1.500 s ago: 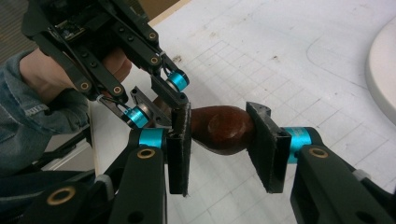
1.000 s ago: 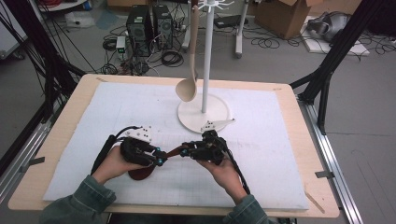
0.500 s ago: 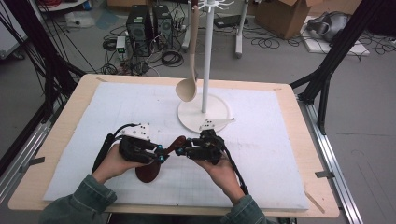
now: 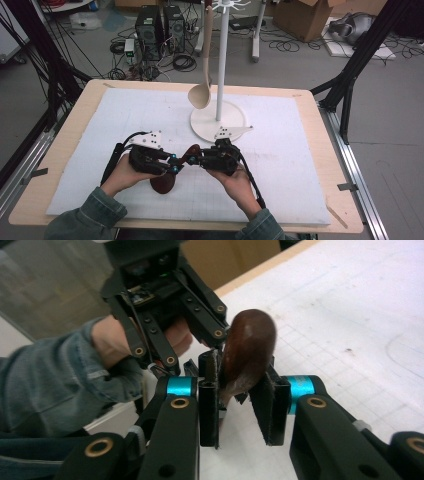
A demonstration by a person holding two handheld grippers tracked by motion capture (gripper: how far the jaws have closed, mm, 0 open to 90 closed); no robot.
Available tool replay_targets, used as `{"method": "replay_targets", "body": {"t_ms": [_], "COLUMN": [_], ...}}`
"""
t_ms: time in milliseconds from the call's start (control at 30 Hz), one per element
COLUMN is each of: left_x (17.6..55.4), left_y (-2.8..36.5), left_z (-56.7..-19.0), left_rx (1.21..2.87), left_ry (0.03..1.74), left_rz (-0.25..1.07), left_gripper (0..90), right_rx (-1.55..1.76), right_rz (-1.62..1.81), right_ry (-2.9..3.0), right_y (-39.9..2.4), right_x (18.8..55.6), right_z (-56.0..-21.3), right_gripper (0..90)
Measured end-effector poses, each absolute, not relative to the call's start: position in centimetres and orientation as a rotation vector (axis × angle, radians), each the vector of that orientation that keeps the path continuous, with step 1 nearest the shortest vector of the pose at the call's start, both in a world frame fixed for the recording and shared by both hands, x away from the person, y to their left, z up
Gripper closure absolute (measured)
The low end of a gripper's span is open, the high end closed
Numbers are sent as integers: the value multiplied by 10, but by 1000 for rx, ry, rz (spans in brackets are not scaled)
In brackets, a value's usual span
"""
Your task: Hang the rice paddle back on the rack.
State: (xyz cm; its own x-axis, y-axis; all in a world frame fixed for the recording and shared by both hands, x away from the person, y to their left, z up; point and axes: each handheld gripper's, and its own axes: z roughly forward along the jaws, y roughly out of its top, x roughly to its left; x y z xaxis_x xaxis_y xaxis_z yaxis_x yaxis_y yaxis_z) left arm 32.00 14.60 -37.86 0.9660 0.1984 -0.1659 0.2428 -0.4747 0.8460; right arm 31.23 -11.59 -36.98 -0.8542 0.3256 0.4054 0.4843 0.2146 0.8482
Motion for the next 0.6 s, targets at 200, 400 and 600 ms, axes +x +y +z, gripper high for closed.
{"method": "replay_targets", "body": {"t_ms": [200, 400, 600], "left_x": [321, 320, 318], "left_y": [152, 149, 144], "left_z": [-378, -378, -377], "left_rx": [2067, 2066, 2055], "left_ry": [326, 310, 289], "left_rz": [-74, -79, -98], "left_gripper": [689, 696, 712], "right_rx": [-751, -733, -707], "right_rz": [-1745, -1767, -1775], "right_ry": [-2371, -2396, -2413], "right_y": [-115, -116, -113], "right_x": [310, 310, 309], "right_z": [-357, -348, -343], "right_gripper": [769, 770, 769]}}
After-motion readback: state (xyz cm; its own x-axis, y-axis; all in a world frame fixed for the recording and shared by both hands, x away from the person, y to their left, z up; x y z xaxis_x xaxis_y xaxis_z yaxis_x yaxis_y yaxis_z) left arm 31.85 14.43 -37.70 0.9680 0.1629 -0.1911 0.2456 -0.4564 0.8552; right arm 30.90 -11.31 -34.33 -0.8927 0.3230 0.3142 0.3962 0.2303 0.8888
